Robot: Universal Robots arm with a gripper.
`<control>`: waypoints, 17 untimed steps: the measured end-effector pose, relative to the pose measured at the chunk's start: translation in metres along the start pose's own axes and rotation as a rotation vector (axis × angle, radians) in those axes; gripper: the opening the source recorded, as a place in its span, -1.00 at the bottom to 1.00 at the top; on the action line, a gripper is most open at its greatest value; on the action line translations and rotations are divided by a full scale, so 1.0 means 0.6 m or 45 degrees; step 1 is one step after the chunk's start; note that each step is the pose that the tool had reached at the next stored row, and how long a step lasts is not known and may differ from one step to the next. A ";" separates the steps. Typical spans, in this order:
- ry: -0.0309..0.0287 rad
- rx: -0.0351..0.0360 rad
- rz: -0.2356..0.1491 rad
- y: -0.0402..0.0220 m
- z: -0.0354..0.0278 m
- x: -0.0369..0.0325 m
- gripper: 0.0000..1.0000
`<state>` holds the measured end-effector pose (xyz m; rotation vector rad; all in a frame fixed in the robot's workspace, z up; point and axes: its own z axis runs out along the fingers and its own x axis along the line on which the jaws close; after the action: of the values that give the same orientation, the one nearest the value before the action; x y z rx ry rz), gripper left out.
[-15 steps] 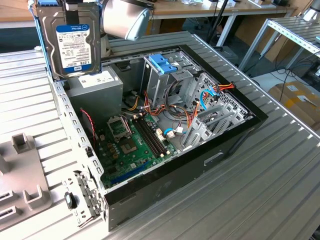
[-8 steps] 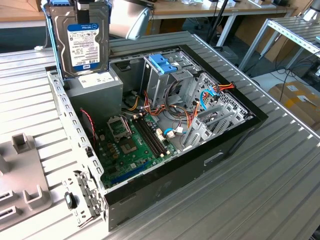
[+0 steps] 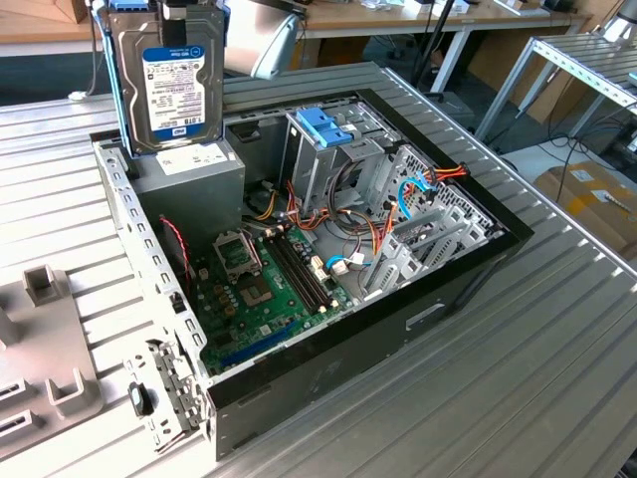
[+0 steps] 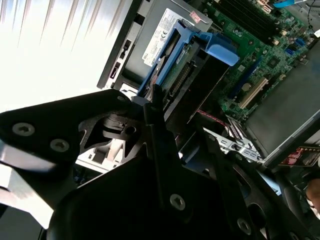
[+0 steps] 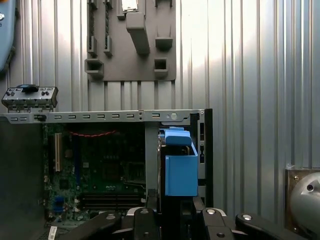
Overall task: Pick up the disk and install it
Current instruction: 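Pick up the disk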
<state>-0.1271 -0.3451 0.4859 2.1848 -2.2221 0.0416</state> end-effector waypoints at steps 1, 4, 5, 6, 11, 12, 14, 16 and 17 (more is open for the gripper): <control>0.0000 0.0000 0.000 0.000 0.000 0.000 -0.30; 0.0000 0.0000 0.000 -0.001 0.000 0.000 -0.30; 0.0000 0.0000 0.000 -0.003 0.000 0.000 -0.30; -0.0001 0.0001 0.000 -0.005 0.000 0.000 -0.30; 0.0000 0.0000 0.000 -0.019 0.000 0.000 -0.30; -0.0001 0.0001 0.000 -0.022 0.000 0.000 -0.30; 0.0000 0.0001 0.000 -0.030 0.000 -0.001 -0.30; 0.0000 0.0000 0.000 -0.041 0.000 -0.001 -0.30; 0.0000 0.0000 0.000 -0.045 0.000 -0.001 -0.30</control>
<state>-0.0999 -0.3451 0.4859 2.1847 -2.2221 0.0416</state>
